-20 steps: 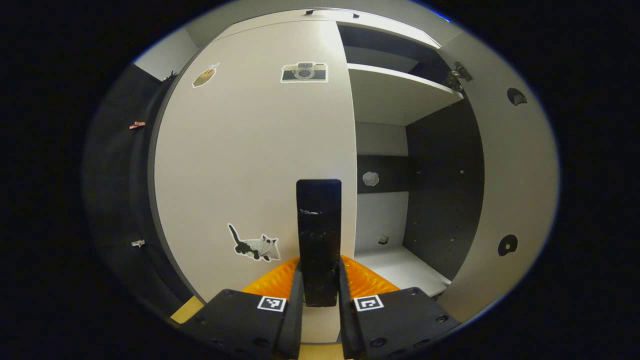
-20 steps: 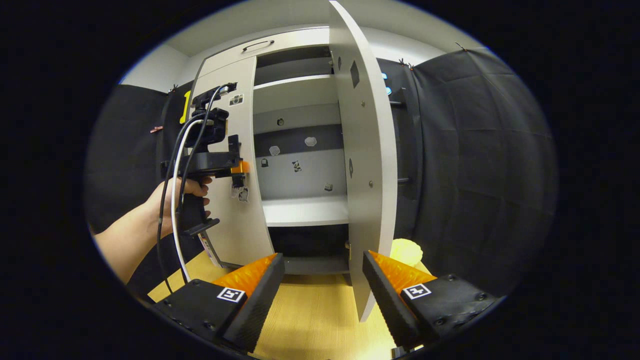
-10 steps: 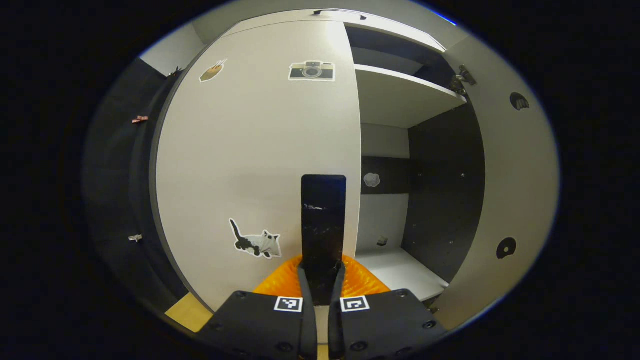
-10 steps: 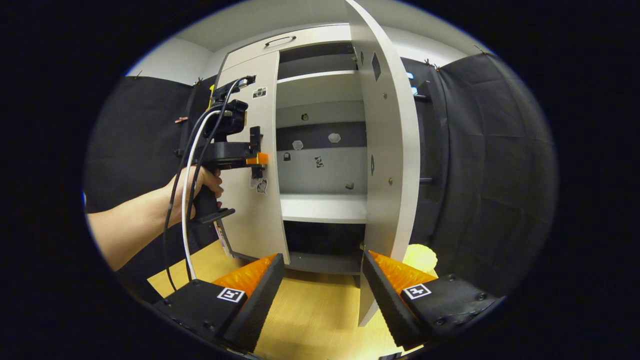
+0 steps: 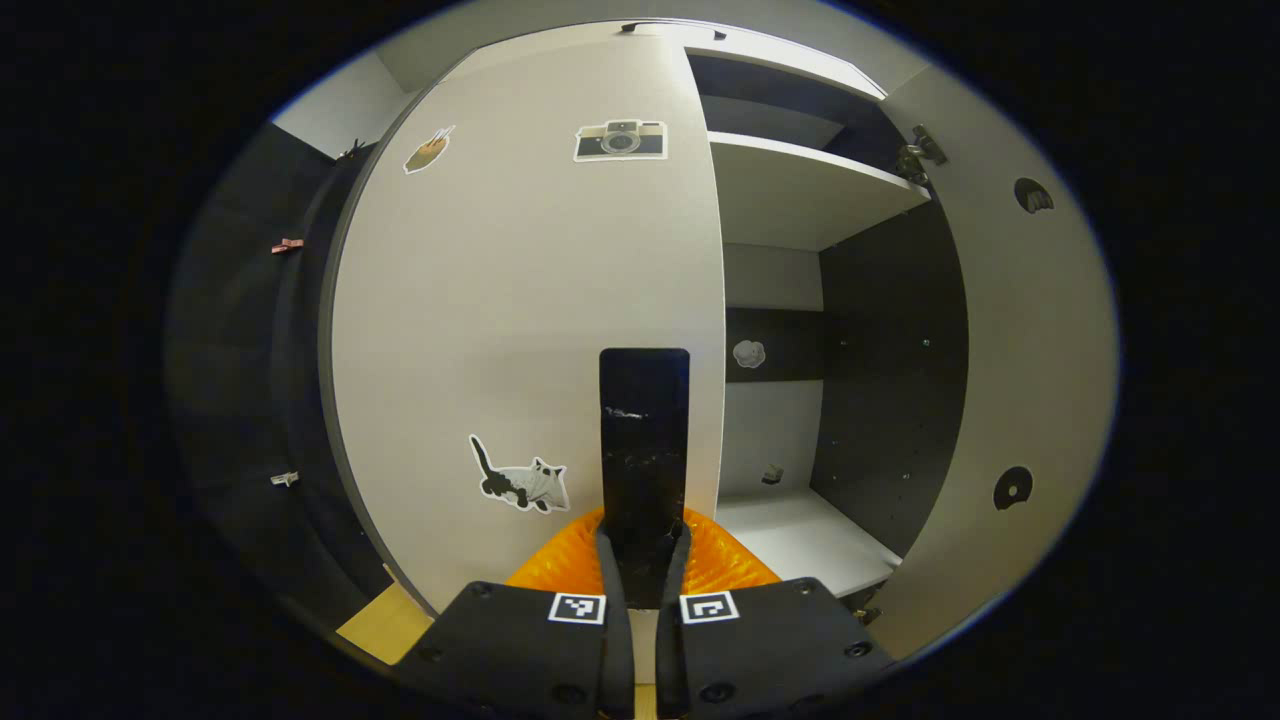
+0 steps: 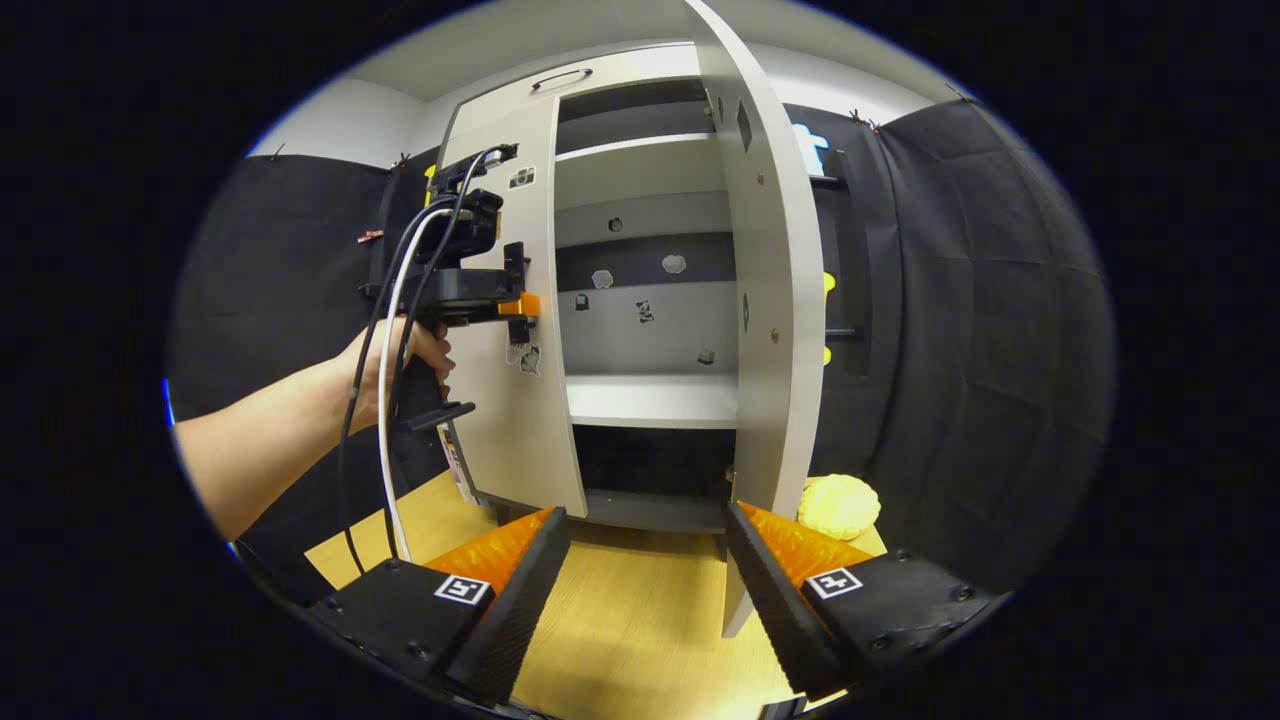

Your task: Open the right door of the double-door shoe cabinet with the right hand, and open the left door with the left hand.

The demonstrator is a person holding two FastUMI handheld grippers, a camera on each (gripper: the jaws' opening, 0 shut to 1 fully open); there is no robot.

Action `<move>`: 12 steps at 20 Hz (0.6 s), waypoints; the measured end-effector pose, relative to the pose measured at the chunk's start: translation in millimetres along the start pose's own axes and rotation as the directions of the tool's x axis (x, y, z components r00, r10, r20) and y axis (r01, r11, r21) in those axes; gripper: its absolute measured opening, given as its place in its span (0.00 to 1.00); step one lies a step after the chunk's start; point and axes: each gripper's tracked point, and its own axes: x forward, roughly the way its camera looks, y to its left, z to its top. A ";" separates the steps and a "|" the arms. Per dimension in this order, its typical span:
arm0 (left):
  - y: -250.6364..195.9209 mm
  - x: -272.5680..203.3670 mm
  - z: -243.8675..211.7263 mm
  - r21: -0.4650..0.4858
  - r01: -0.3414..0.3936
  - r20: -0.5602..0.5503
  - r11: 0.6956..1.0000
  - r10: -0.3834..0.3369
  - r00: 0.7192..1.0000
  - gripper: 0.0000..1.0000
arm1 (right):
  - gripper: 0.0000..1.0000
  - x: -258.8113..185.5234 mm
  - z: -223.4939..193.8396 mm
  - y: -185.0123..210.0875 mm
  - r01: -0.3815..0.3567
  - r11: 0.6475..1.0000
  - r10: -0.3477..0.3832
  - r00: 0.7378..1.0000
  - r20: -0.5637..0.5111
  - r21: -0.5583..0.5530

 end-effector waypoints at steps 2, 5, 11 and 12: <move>2.2 -3.9 -1.6 0.013 0.013 0.003 1.000 -0.013 1.000 0.13 | 0.99 0.3 0.8 4.7 0.022 1.000 -0.022 1.000 0.004 0.002; 6.6 -7.2 -2.1 0.001 0.042 0.009 0.999 -0.042 0.999 0.13 | 0.99 -7.4 0.5 19.9 0.065 0.998 -0.065 0.998 0.021 -0.017; 12.3 -18.0 -3.1 -0.006 0.117 0.009 0.993 -0.117 0.993 0.13 | 0.99 -11.3 15.4 38.2 0.146 0.989 -0.143 0.987 0.068 -0.031; 12.8 -18.8 -3.1 -0.003 0.123 0.011 0.992 -0.123 0.992 0.13 | 0.99 -13.1 17.1 40.9 0.159 0.987 -0.156 0.985 0.077 -0.033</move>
